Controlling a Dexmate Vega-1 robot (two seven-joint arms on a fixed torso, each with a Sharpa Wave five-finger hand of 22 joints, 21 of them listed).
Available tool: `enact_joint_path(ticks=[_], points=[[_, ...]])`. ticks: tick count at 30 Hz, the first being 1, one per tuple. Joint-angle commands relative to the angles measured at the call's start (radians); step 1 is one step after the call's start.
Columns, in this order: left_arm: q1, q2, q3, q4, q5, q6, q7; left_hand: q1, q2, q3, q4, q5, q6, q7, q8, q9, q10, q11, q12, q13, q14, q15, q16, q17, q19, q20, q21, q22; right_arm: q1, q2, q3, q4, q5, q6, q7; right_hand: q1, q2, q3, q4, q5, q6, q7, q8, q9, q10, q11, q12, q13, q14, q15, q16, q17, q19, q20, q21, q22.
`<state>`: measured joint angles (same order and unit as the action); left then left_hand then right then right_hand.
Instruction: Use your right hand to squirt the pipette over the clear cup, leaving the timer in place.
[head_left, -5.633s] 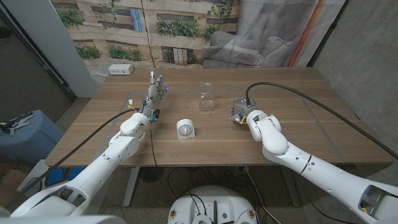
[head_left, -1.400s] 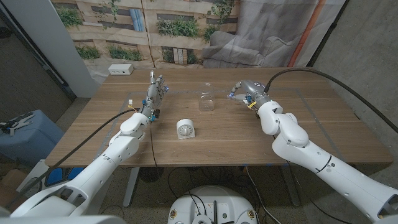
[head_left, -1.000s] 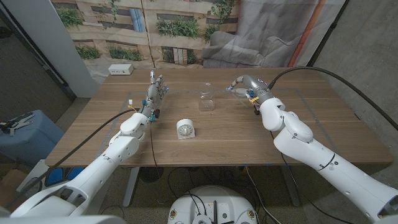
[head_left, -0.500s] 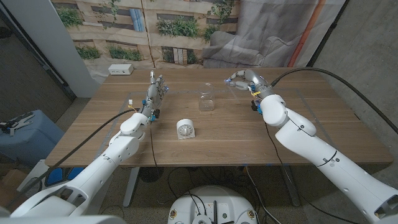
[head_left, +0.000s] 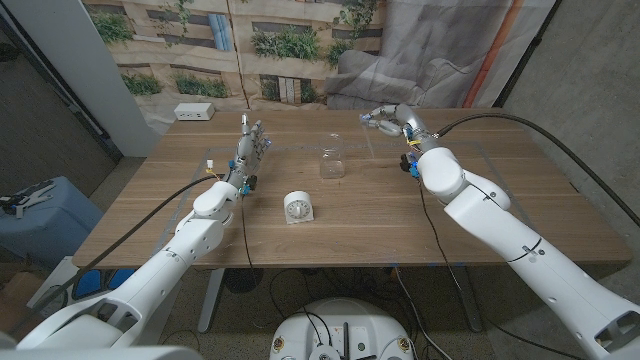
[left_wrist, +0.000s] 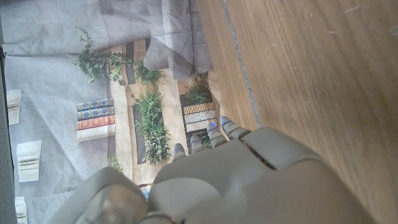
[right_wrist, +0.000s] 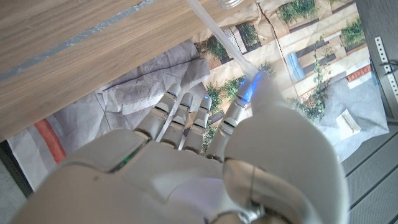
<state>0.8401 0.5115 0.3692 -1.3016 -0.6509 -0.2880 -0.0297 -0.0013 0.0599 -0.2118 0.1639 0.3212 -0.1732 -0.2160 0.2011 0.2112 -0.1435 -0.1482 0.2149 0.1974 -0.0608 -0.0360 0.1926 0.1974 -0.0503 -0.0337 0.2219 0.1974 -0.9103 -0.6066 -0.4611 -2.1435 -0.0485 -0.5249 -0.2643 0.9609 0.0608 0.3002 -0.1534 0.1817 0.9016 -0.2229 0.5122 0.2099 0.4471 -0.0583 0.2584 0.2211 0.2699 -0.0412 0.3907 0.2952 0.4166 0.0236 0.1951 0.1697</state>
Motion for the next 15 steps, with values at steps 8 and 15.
enact_joint_path(ticks=[8,15], points=[[0.0,0.0,0.0,-0.001,0.0,0.0,0.0,-0.001,0.045,-0.004,0.0,0.005,-0.006,-0.006,0.006,0.002,-0.004,-0.001,0.004,0.006,-0.008,-0.113,0.006,0.001,-0.006,-0.092,0.005,0.002,0.024,0.049,-0.015,0.05,0.148,0.115,-0.126,-0.004,0.001,-0.004,-0.002,0.011,0.013,0.001,0.001,-0.001,0.012,0.007,0.002,0.001,0.017,-0.03,0.006,0.005,0.002,-0.001,0.0,0.003],[0.001,0.0,0.0,-0.001,0.0,0.0,0.0,-0.001,0.045,-0.004,0.001,0.005,-0.006,-0.006,0.006,0.002,-0.003,-0.002,0.004,0.006,-0.007,-0.114,0.006,0.002,-0.006,-0.091,0.006,0.002,0.039,0.083,-0.038,0.085,0.155,0.163,-0.167,-0.001,0.003,-0.004,-0.005,0.014,0.023,0.001,0.002,-0.003,0.016,0.01,0.002,0.002,0.02,-0.034,0.009,0.007,0.004,-0.004,0.001,0.003]])
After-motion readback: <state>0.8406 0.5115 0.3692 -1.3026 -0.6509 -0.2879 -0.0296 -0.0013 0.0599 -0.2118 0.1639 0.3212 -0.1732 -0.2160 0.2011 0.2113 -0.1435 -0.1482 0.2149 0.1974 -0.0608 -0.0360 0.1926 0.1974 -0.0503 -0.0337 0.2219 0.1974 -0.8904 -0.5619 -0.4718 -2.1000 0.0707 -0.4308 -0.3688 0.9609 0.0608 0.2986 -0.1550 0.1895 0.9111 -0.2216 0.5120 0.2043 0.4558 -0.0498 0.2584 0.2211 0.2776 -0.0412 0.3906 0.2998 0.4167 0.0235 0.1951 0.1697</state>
